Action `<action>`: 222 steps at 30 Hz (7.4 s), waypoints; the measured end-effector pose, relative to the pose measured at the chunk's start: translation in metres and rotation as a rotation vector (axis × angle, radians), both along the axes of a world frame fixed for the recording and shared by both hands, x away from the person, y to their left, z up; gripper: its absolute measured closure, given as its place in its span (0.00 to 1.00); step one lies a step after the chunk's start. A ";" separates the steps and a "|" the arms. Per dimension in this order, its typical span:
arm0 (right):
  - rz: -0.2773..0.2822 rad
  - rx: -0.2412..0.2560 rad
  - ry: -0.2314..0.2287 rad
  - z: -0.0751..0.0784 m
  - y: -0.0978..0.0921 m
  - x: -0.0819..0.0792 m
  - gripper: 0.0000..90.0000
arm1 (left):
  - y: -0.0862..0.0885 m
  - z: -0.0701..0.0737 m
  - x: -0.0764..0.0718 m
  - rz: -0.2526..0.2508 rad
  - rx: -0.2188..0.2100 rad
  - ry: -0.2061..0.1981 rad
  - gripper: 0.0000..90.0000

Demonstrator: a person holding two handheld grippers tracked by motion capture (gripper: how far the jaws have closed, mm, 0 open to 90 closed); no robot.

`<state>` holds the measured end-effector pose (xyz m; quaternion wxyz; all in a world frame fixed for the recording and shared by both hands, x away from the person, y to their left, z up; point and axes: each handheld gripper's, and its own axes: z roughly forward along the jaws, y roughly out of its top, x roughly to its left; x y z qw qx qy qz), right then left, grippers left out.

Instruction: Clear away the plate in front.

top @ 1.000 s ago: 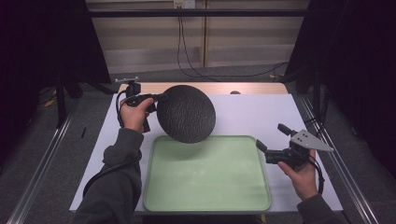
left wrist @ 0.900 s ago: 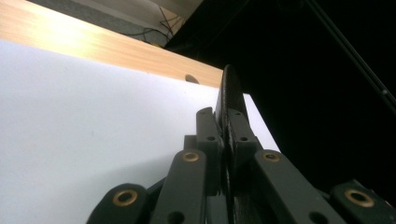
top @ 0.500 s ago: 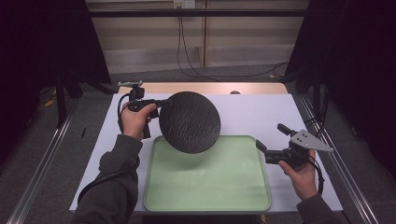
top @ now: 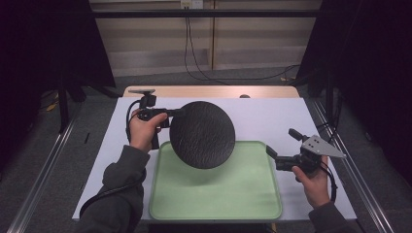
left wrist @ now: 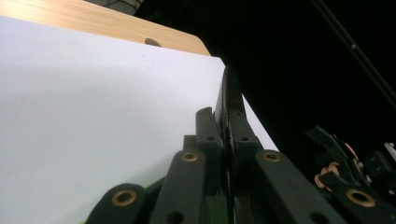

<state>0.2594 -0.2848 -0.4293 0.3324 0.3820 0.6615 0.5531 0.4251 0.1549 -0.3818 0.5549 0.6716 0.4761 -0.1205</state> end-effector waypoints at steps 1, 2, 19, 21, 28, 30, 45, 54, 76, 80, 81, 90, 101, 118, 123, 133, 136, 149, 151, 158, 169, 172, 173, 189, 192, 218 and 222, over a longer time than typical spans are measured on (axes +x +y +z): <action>0.000 0.000 0.000 0.000 0.000 0.000 0.00 | -0.001 0.000 -0.001 -0.004 0.004 -0.001 0.95; -0.002 0.002 -0.002 0.000 0.000 0.000 0.00 | -0.002 0.001 -0.003 -0.013 0.007 -0.005 0.95; 0.008 -0.001 0.005 0.000 0.001 0.000 0.00 | -0.011 -0.002 -0.019 -0.079 0.013 0.004 0.95; 0.006 -0.001 0.003 0.000 0.001 0.000 0.00 | -0.012 -0.002 -0.020 -0.086 0.015 -0.002 0.95; 0.004 0.000 0.002 0.000 0.001 -0.001 0.00 | -0.017 -0.004 -0.027 -0.121 0.015 0.002 0.95; 0.003 -0.001 0.001 0.000 0.001 -0.001 0.00 | -0.019 -0.004 -0.029 -0.128 0.013 0.008 0.95; 0.007 -0.006 -0.006 0.000 0.001 -0.001 0.00 | -0.028 -0.014 -0.051 -0.194 0.004 0.021 0.94; 0.005 -0.009 -0.008 0.000 0.000 -0.002 0.00 | -0.034 -0.021 -0.059 -0.224 -0.013 0.036 0.94; 0.006 -0.012 -0.009 0.000 0.001 -0.002 0.00 | -0.039 -0.037 -0.065 -0.235 -0.037 0.084 0.92; 0.005 -0.007 -0.007 0.000 0.001 -0.002 0.00 | -0.038 -0.042 -0.064 -0.228 -0.025 0.096 0.91; 0.005 -0.007 -0.007 0.000 0.001 -0.002 0.00 | -0.038 -0.042 -0.064 -0.228 -0.025 0.096 0.91; 0.005 -0.008 -0.009 0.000 0.001 -0.001 0.00 | -0.037 -0.051 -0.062 -0.222 -0.022 0.122 0.91; 0.007 -0.006 -0.008 0.000 0.001 -0.001 0.00 | -0.034 -0.057 -0.062 -0.202 0.014 0.121 0.94; 0.014 -0.007 -0.002 0.000 0.001 -0.001 0.00 | -0.036 -0.059 -0.064 -0.174 0.105 0.012 0.97; 0.014 -0.010 0.001 0.000 0.002 -0.002 0.00 | -0.038 -0.060 -0.067 -0.156 0.114 -0.019 0.96; 0.012 -0.012 0.001 0.000 0.002 -0.002 0.00 | -0.037 -0.067 -0.069 -0.127 0.156 -0.062 0.93; 0.010 -0.016 -0.001 0.000 0.002 -0.002 0.00 | -0.037 -0.069 -0.069 -0.126 0.176 -0.072 0.91; 0.011 -0.011 0.004 0.000 0.002 -0.002 0.00 | -0.037 -0.077 -0.070 -0.102 0.216 -0.110 0.88; 0.008 -0.011 0.004 0.000 0.002 -0.002 0.00 | -0.037 -0.077 -0.070 -0.101 0.224 -0.116 0.88; 0.015 -0.017 0.000 0.000 0.001 -0.003 0.00 | -0.038 -0.079 -0.070 -0.100 0.241 -0.131 0.87; 0.015 -0.014 0.002 0.000 0.002 -0.002 0.00 | -0.038 -0.082 -0.070 -0.091 0.263 -0.128 0.85; 0.018 -0.014 0.003 0.000 0.003 -0.002 0.00 | -0.037 -0.084 -0.069 -0.086 0.276 -0.125 0.84; 0.021 -0.018 0.001 0.000 0.002 -0.002 0.00 | -0.037 -0.085 -0.070 -0.086 0.280 -0.122 0.84; 0.024 -0.018 -0.001 0.000 0.002 -0.002 0.00 | -0.033 -0.090 -0.067 -0.060 0.361 -0.132 0.90; 0.024 -0.017 0.004 0.000 0.003 -0.002 0.00 | -0.031 -0.087 -0.065 -0.052 0.375 -0.145 0.90; 0.021 -0.029 0.003 0.001 0.002 -0.004 0.01 | -0.021 -0.066 -0.069 -0.013 0.295 -0.245 0.57; 0.027 -0.029 -0.001 0.001 0.001 -0.005 0.00 | -0.020 -0.062 -0.070 -0.013 0.281 -0.269 0.52</action>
